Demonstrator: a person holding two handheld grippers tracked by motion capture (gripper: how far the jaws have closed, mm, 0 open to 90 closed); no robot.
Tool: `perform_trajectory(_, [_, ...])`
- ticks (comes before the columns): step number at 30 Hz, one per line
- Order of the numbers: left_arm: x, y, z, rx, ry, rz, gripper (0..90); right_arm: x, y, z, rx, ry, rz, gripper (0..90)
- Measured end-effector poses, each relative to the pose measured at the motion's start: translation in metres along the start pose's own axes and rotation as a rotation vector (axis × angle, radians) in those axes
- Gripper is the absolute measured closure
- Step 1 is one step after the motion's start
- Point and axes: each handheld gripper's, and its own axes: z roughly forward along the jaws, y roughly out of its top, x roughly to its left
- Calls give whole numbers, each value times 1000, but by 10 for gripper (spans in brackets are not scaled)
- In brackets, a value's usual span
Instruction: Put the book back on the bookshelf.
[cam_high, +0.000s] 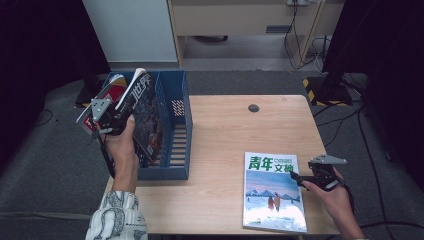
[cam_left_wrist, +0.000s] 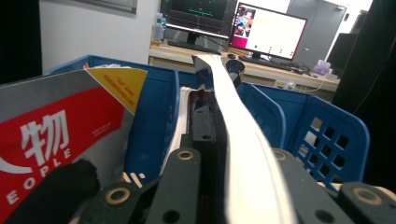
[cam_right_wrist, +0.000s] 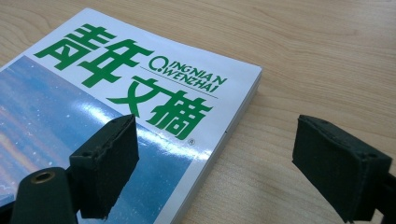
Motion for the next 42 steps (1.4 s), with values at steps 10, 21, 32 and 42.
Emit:
perform_trajectory(10, [2,1,0,12,-11,-5,826,0,0,0,0,0,0,146])
perform_trajectory(21, [-1,3,-1,11,-26,-2,826,0,0,0,1,0,0,146])
perform_trajectory(32, [-10,-1,1,9,-27,31,826,0,0,0,-1,-1,1,146])
perform_trajectory(42, [-14,-1,0,14,-37,50,826,0,0,0,-2,-1,-2,146])
